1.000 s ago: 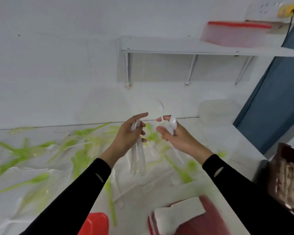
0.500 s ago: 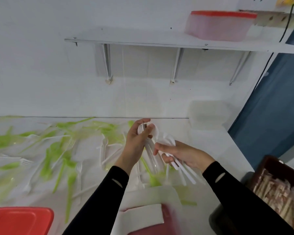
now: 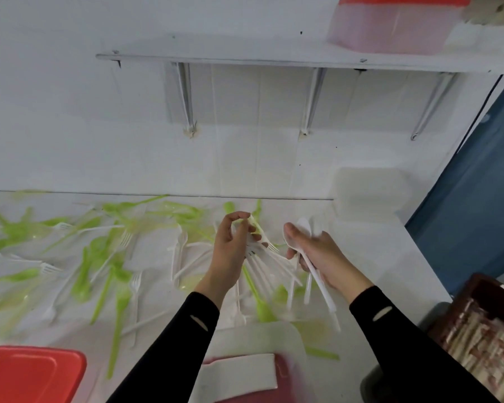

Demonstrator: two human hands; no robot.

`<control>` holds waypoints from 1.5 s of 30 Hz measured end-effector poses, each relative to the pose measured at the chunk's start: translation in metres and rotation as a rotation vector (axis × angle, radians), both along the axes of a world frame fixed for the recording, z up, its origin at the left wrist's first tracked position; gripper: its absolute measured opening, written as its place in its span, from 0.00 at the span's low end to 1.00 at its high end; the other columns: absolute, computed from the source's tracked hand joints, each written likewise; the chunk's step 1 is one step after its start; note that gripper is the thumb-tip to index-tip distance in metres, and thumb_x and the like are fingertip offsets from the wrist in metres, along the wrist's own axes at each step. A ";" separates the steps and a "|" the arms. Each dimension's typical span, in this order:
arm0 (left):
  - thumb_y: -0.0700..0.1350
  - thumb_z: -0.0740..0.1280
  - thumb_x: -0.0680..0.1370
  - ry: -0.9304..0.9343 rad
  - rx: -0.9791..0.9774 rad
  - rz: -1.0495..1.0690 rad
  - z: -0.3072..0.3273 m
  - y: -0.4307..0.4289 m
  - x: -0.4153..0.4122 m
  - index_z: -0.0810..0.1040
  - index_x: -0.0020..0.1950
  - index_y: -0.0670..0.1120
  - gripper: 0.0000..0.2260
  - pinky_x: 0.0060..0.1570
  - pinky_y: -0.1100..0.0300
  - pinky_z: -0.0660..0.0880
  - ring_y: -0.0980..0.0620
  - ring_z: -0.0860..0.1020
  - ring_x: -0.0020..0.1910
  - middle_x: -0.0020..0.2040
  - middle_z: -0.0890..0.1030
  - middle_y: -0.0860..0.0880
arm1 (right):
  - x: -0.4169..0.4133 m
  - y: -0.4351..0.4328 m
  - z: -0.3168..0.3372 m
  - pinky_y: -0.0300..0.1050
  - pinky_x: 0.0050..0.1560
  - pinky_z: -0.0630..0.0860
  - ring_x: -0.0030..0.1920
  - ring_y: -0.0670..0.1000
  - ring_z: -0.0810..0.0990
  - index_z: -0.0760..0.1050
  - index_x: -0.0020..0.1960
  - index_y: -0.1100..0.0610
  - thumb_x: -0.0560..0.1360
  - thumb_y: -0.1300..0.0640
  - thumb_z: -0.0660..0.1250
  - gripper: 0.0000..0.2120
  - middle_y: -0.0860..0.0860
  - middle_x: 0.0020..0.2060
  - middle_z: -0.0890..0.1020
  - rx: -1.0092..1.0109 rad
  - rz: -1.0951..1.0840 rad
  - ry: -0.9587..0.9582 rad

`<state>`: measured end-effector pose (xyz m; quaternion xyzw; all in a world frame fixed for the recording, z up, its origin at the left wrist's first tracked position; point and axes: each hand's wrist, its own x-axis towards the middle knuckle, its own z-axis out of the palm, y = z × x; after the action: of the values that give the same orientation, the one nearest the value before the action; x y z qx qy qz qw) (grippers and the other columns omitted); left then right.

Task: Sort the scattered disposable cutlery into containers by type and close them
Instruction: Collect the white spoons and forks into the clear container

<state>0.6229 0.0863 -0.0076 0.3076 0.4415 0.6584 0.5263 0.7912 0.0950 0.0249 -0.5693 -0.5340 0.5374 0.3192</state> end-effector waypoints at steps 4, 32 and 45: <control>0.50 0.71 0.73 0.151 -0.068 -0.272 0.000 -0.006 0.007 0.78 0.52 0.46 0.12 0.36 0.60 0.76 0.54 0.74 0.34 0.40 0.76 0.50 | -0.010 0.000 -0.004 0.39 0.27 0.66 0.22 0.47 0.69 0.77 0.33 0.58 0.76 0.38 0.65 0.25 0.51 0.23 0.75 0.028 -0.006 -0.058; 0.34 0.61 0.80 0.150 -0.028 -0.250 0.001 -0.008 0.009 0.75 0.63 0.47 0.15 0.47 0.58 0.78 0.48 0.82 0.43 0.47 0.84 0.44 | -0.016 0.009 -0.031 0.38 0.25 0.64 0.26 0.46 0.68 0.69 0.58 0.55 0.81 0.54 0.62 0.08 0.46 0.27 0.72 0.217 0.105 0.068; 0.44 0.70 0.76 0.009 -0.006 -0.341 0.010 -0.011 0.013 0.80 0.53 0.43 0.08 0.39 0.64 0.75 0.53 0.78 0.37 0.39 0.81 0.48 | -0.018 0.014 -0.022 0.37 0.24 0.61 0.25 0.45 0.66 0.74 0.61 0.47 0.75 0.36 0.65 0.21 0.48 0.34 0.73 0.035 0.053 0.111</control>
<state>0.6357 0.0751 0.0025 0.3794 0.3870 0.5568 0.6295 0.7728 0.1094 0.0029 -0.5188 -0.5396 0.5670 0.3438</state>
